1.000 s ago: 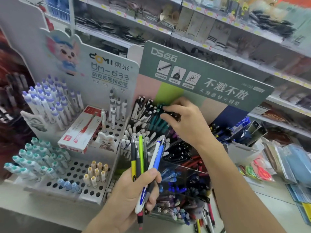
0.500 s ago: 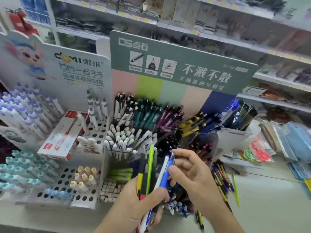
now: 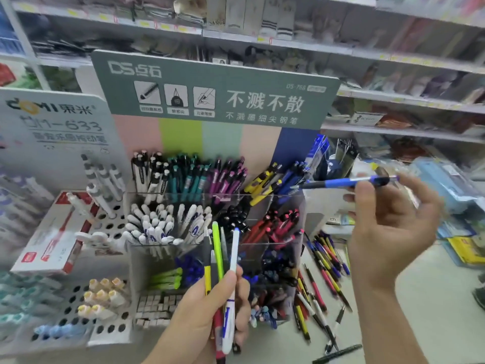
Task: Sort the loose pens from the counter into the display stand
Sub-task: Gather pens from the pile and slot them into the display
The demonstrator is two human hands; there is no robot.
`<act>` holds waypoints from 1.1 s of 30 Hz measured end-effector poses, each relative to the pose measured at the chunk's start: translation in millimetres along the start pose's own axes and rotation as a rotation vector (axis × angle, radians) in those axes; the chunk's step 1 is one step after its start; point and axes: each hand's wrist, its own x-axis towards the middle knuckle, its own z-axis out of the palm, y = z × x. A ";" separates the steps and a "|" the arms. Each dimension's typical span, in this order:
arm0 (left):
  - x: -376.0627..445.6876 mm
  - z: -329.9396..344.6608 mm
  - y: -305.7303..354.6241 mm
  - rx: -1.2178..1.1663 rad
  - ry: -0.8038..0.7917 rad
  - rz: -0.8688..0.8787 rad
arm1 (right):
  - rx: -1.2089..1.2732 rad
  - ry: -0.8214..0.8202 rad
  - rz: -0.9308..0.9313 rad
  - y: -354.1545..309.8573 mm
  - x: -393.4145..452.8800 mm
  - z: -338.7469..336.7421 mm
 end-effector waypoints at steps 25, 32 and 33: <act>15.3 18.7 1.4 -0.021 0.099 0.045 | -0.391 -0.380 -0.142 15.5 0.5 18.8; 17.4 11.3 -1.1 0.282 0.097 -0.002 | -0.156 -1.094 0.674 6.4 -58.1 2.0; 17.6 9.8 -1.8 0.302 0.086 -0.013 | -0.113 -1.085 0.704 7.6 -60.2 2.4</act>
